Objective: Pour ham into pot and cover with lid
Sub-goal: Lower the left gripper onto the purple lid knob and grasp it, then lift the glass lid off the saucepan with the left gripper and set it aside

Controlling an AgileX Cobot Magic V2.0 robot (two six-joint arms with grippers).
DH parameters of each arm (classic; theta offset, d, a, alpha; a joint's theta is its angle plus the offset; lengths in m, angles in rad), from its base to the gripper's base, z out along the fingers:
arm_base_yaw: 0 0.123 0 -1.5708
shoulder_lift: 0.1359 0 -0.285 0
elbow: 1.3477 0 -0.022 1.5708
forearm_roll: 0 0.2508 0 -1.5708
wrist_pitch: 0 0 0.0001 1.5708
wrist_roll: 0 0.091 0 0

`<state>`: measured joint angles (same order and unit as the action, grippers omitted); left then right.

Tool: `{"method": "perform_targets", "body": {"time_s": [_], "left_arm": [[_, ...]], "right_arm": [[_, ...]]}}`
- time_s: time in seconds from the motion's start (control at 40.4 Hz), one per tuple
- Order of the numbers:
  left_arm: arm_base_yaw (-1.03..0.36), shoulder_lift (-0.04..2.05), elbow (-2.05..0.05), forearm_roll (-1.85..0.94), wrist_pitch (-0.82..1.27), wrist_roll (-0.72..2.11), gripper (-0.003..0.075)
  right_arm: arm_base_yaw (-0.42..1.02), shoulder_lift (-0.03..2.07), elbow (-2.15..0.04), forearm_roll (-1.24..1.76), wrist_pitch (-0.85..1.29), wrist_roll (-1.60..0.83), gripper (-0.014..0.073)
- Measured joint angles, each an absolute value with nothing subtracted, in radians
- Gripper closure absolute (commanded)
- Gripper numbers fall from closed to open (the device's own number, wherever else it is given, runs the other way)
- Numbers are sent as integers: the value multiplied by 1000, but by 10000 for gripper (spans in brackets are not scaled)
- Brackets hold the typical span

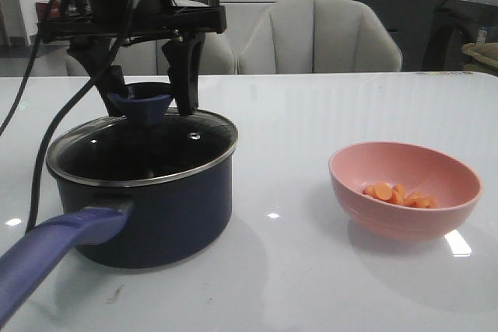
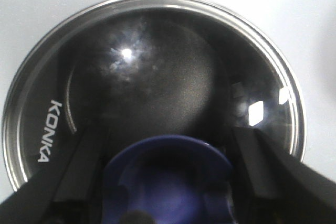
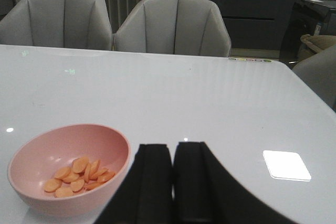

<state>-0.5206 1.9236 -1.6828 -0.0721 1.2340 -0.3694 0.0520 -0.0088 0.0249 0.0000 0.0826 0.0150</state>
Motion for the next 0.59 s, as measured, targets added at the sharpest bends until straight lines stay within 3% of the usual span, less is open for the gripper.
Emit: {"method": "perform_targets", "body": {"time_s": [0.594], "left_arm": [[-512, 1893, -1677, -78, 1233, -329, 367]], "right_arm": [[52, -9, 25, 0, 83, 15, 431]]}}
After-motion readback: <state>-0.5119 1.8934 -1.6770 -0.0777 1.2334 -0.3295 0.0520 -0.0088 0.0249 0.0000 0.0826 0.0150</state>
